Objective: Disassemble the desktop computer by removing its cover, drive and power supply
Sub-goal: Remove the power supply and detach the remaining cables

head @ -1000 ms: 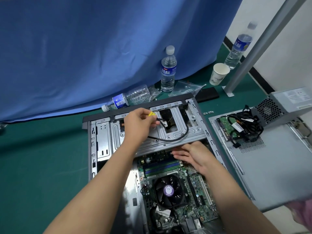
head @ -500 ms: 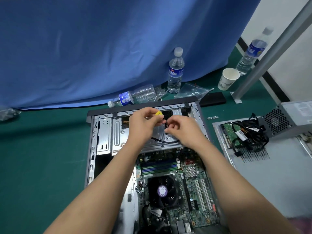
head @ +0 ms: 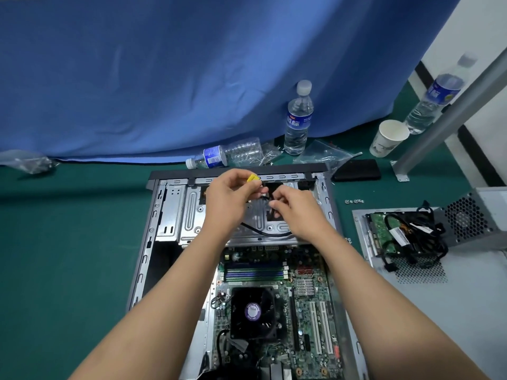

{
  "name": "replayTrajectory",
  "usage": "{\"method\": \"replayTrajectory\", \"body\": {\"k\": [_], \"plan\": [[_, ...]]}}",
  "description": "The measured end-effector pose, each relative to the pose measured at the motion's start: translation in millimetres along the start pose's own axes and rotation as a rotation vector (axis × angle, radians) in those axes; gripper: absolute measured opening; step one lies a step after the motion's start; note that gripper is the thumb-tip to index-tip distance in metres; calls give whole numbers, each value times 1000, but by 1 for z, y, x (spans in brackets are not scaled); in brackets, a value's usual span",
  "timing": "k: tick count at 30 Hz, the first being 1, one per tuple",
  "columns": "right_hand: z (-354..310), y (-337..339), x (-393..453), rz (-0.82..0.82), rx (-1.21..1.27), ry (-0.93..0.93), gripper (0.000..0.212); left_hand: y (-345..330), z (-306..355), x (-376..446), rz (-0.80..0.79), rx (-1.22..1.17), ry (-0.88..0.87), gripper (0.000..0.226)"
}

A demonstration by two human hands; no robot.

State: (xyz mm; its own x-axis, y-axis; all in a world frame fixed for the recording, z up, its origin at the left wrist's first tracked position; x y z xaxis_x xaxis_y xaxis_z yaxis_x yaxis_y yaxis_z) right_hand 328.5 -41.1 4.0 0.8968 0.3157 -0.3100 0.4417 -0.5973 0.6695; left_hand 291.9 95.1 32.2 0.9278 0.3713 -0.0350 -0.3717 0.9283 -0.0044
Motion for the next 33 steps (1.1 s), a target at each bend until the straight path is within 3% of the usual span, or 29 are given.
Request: {"method": "replayTrajectory", "body": {"k": [9,15,20,23,28,33], "plan": [[2,5,1,103,-46,67,9,-8,1,-4,-29,17,14,7],[6,8,3,176,70,21,9,-9,1,-1,-59,55,12,14],[15,14,3,222,322,-64,15,-5,-13,-7,-234,525,29,10],[20,15,2,255,421,-88,20,-10,-20,-13,-349,668,40,8],[31,18,6,291,670,-146,22,-10,-24,-15,-361,689,73,13],[5,17,6,197,514,43,21,-3,-26,-14,-267,517,75,13]]}}
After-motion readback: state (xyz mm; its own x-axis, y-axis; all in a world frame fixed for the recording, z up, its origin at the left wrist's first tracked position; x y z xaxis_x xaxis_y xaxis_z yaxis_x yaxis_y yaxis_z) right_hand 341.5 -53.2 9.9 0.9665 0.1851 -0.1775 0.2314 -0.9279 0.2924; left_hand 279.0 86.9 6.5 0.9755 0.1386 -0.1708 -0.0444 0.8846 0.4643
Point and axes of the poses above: each hand's wrist, its own x-axis towards the middle knuckle, its own y-axis out of the back of the hand, z = x × y, the point moved 8 cm from there along x, towards the middle knuckle, and after that the axes turned 7 degrees about -y, right-handed, at the moved point
